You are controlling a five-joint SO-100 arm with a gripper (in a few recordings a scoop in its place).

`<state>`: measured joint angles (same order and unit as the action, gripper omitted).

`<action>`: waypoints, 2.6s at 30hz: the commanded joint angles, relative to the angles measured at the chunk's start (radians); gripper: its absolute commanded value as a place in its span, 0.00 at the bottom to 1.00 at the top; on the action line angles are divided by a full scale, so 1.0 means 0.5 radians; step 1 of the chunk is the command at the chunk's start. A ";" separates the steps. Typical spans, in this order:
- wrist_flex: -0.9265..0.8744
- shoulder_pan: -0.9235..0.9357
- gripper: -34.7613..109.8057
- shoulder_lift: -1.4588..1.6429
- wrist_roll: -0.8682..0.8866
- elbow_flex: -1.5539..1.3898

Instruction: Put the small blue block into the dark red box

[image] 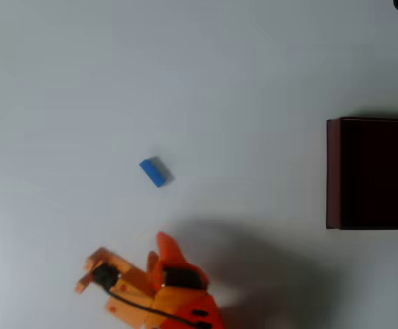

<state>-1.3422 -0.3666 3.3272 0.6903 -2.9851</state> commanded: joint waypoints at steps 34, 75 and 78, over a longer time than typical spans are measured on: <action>0.727 0.089 0.39 -3.191 0.850 1.782; 1.218 2.019 0.24 -1.687 -0.896 1.031; 1.402 2.138 0.24 -2.191 -0.973 1.239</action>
<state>-0.7317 0.6351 2.4068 0.2347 -2.4436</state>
